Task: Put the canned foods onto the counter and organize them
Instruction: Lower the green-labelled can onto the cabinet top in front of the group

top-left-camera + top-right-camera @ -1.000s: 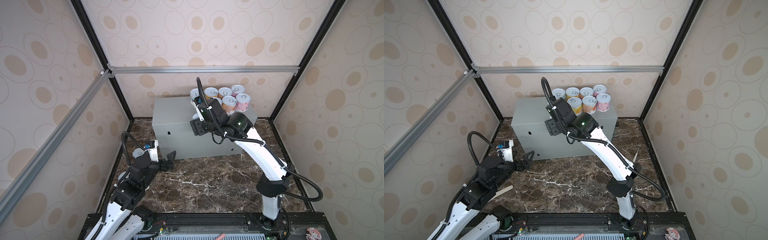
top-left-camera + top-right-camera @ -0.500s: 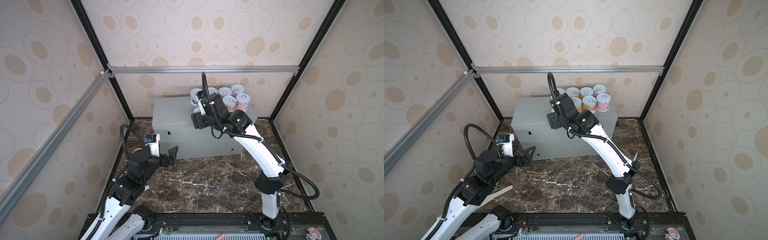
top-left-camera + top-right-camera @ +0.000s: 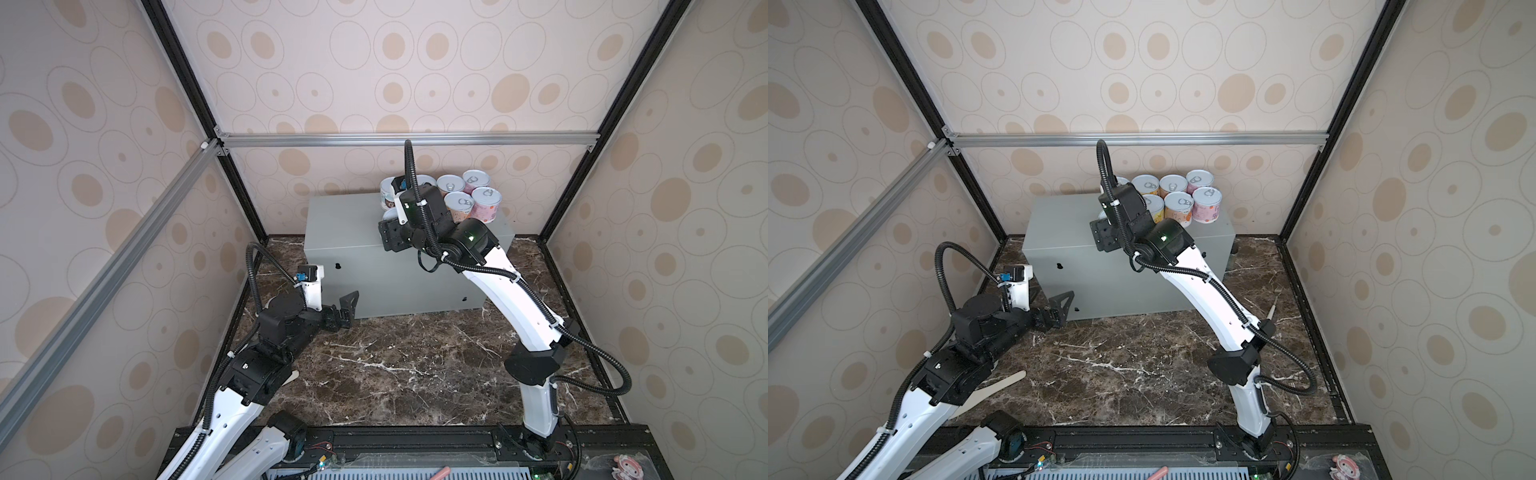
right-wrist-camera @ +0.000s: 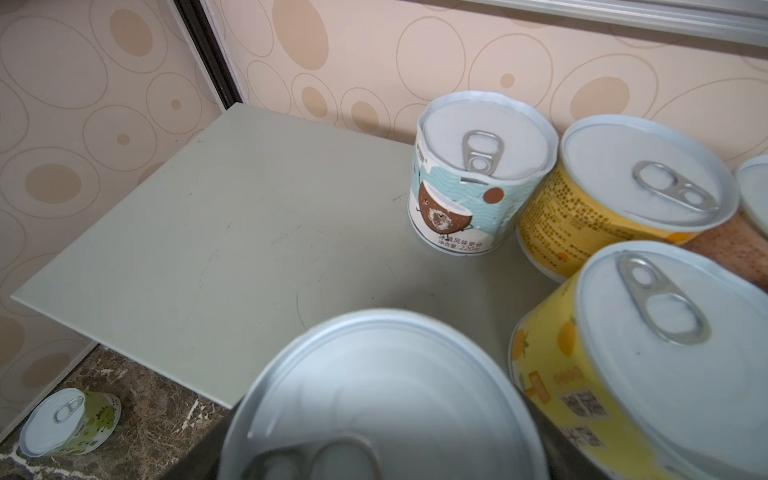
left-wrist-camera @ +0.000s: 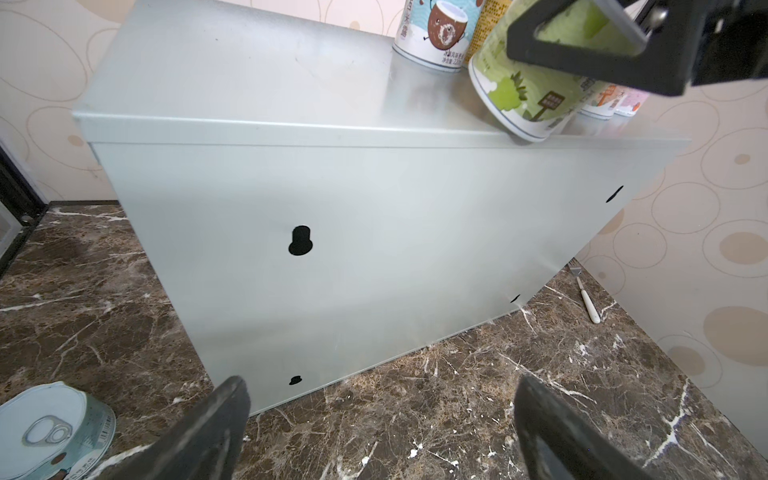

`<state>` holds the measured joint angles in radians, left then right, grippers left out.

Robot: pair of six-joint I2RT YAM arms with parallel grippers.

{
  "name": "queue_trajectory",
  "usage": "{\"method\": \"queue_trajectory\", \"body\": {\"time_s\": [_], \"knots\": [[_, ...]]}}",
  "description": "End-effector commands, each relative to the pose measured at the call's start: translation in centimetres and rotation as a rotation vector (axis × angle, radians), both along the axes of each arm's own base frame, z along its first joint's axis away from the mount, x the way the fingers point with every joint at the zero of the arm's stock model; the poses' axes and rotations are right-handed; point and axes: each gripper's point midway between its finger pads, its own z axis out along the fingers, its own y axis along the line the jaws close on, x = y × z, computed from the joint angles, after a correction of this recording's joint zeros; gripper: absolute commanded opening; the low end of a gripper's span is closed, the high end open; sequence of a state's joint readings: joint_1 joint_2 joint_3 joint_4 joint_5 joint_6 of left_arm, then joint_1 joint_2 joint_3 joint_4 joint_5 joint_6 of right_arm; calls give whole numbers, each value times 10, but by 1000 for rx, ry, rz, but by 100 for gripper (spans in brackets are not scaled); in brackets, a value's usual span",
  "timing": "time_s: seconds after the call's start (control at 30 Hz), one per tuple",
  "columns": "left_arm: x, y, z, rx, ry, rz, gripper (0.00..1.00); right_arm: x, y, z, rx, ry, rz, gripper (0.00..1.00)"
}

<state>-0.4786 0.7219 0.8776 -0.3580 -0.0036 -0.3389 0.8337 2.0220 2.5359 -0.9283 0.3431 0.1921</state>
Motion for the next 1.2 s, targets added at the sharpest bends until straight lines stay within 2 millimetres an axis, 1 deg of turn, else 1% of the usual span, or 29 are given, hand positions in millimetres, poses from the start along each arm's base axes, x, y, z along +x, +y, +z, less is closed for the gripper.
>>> {"method": "queue_trajectory", "body": {"time_s": [0.0,0.13,0.23,0.4,0.63,0.83,1.0,1.17], "knots": [[-3,0,18,-7,-40,-12,99,10,0,0,-7,-23,-21,84],[-3,0,17,-8,-37,-13,99,11,1,-1,-17,-28,-15,90],[-3,0,17,-7,-38,-12,99,13,1,-1,-22,-34,-18,92],[-2,0,19,-13,-39,-9,99,18,1,-3,-27,-40,-23,91],[-5,3,17,-16,-34,-1,99,30,2,-10,-32,-51,-35,88],[-6,5,16,-13,-32,5,99,39,4,-12,-34,-67,-40,87],[-7,5,18,-11,-32,5,99,39,7,-11,-33,-72,-10,89],[-8,6,23,-18,-39,5,99,32,5,1,-8,-83,4,91]]}}
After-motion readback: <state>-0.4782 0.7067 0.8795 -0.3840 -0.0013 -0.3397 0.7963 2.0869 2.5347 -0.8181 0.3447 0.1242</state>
